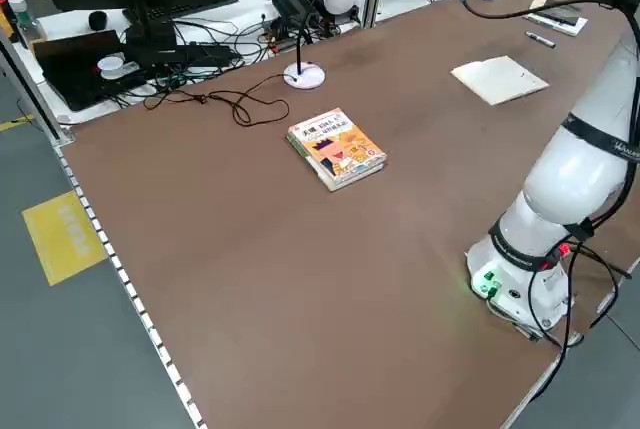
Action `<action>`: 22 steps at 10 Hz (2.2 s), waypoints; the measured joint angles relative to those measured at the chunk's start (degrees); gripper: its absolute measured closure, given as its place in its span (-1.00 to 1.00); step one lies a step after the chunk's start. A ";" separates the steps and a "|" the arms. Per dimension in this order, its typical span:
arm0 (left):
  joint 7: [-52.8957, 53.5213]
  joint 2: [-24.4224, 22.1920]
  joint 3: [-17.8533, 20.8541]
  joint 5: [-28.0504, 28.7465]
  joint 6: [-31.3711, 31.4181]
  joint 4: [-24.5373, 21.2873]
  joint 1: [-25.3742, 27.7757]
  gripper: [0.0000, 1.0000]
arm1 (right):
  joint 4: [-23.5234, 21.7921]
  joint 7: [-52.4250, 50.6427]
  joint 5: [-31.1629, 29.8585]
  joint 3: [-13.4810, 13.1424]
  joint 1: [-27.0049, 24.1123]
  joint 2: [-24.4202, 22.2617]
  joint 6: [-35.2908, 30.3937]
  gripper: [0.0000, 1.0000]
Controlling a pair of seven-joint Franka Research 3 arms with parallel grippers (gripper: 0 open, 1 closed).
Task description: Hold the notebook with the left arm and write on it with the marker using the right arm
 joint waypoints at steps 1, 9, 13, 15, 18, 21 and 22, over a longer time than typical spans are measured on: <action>0.00 0.00 0.03 0.00 -0.25 -0.07 0.01 -1.00 | 0.00 0.15 0.20 -0.06 -0.01 -0.43 -0.24 -1.00; 0.00 0.00 -0.09 0.00 -4.23 -0.17 0.01 -1.00 | 1.37 0.58 0.53 -0.21 -0.06 -0.96 -1.86 -1.00; 0.00 -0.01 -0.13 0.00 -4.34 -0.17 0.00 -1.00 | 1.45 0.61 0.70 -0.20 -0.06 -0.96 -2.01 -1.00; 0.00 -0.06 -0.13 0.00 -4.34 -0.16 0.00 -1.00 | 1.45 0.61 0.77 -0.18 -0.06 -0.96 -2.02 -1.00; 0.00 -0.39 -0.23 0.00 -4.34 -0.12 0.00 -1.00 | 1.49 0.71 0.82 -0.09 -0.03 -0.96 -2.02 -1.00; 0.00 -0.59 -0.26 0.00 -4.34 -0.12 0.00 -1.00 | 1.49 0.82 0.86 0.02 -0.01 -0.96 -2.03 -1.00; 0.00 -0.59 -0.26 0.00 -4.34 -0.12 0.00 -1.00 | 1.49 0.82 0.87 0.03 -0.01 -0.96 -2.05 -1.00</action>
